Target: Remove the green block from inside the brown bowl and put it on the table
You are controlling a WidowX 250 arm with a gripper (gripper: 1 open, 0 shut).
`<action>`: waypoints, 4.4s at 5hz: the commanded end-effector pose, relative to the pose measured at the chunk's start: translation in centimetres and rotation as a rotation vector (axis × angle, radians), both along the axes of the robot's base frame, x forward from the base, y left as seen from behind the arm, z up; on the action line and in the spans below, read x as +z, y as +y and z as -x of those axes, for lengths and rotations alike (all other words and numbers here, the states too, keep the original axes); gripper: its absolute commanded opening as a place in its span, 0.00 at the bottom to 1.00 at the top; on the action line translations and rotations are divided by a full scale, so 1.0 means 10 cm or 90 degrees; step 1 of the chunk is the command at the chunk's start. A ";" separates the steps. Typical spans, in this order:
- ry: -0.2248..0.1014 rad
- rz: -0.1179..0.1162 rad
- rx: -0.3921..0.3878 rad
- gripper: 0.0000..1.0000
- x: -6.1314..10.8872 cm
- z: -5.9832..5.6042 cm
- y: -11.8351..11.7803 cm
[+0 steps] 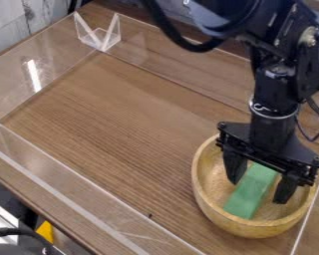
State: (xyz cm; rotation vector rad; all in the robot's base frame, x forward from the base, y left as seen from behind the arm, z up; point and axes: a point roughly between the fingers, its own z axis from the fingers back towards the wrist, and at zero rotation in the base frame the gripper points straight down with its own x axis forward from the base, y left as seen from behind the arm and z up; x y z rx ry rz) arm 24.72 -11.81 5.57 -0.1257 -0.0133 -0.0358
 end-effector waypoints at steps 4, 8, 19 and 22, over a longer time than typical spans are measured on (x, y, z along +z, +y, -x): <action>-0.024 0.024 0.027 0.00 0.30 -0.10 0.05; -0.082 0.072 0.078 0.00 1.27 -0.12 0.46; -0.015 0.007 0.063 1.00 0.10 0.13 -0.03; -0.020 0.019 0.076 0.00 0.19 0.12 0.01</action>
